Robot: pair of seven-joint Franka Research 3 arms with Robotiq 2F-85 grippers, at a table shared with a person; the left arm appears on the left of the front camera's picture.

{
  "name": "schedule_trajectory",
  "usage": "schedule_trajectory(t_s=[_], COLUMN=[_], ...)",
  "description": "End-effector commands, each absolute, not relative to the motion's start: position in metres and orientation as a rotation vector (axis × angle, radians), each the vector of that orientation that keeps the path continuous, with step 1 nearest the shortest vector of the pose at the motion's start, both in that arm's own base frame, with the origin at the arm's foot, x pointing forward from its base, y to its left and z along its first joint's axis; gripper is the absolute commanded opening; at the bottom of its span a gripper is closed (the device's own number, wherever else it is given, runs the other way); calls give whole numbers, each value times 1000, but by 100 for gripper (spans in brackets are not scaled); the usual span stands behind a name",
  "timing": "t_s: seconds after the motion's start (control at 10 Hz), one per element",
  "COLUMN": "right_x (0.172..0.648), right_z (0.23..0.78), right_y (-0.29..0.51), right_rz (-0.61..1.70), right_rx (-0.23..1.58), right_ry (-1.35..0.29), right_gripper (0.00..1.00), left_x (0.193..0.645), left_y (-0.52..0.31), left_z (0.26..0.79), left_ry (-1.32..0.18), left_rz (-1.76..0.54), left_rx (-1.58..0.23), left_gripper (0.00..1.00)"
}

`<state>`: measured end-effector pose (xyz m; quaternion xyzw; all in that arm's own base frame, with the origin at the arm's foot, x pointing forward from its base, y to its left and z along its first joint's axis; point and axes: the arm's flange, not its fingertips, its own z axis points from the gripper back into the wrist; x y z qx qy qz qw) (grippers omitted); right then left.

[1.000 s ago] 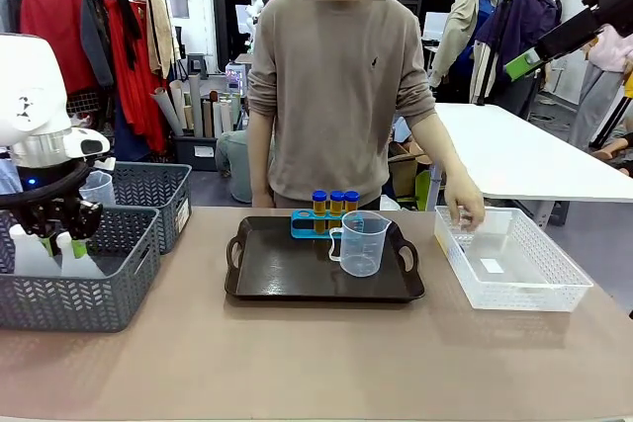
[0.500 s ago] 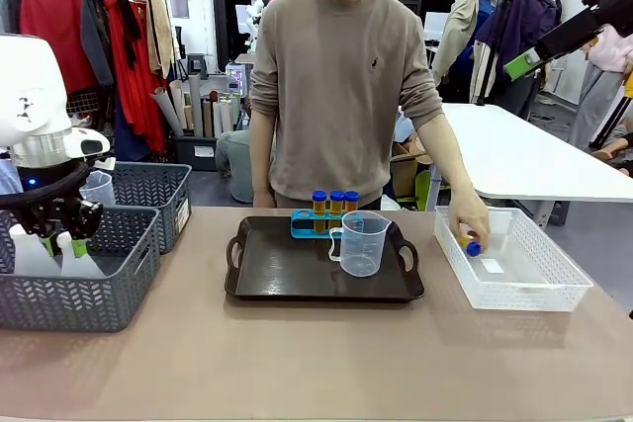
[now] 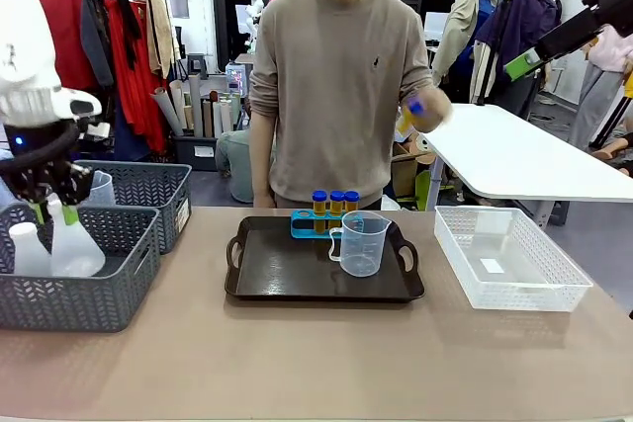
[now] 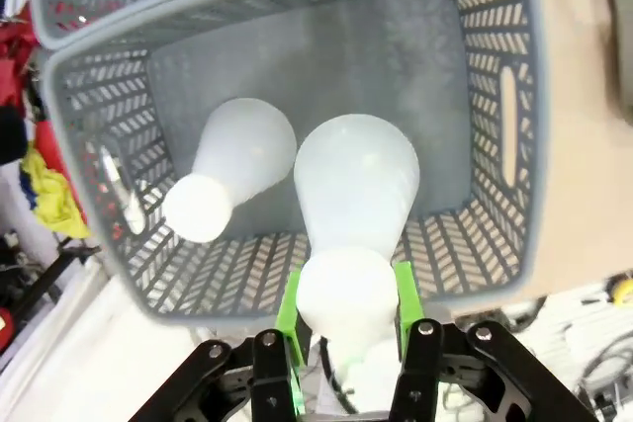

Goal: Prepare the laboratory tools.
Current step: Pick up one Small flask and place it on the Handle tray.

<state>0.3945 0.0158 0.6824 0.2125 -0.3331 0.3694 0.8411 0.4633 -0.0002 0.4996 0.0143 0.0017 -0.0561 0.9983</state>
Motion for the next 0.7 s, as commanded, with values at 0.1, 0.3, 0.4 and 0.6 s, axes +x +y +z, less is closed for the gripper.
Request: schedule_trajectory(t_s=[0.1,0.3,0.4,0.6], right_x=[395,395,395,395], right_z=[684,684,684,684], right_y=[17,17,17,17], right_rz=[790,790,790,790], right_rx=[471,471,471,471], right_ry=[-721,-721,-721,-721], right_gripper=[100,100,100,100], left_x=[468,464,462,461], left_y=[7,-1,-5,-12], left_z=[582,648,673,712], left_ry=[8,19,18,40], left_rz=[-158,-295,-355,-454], left_rx=[-1,-27,-37,-52], left_gripper=[0,0,0,0])
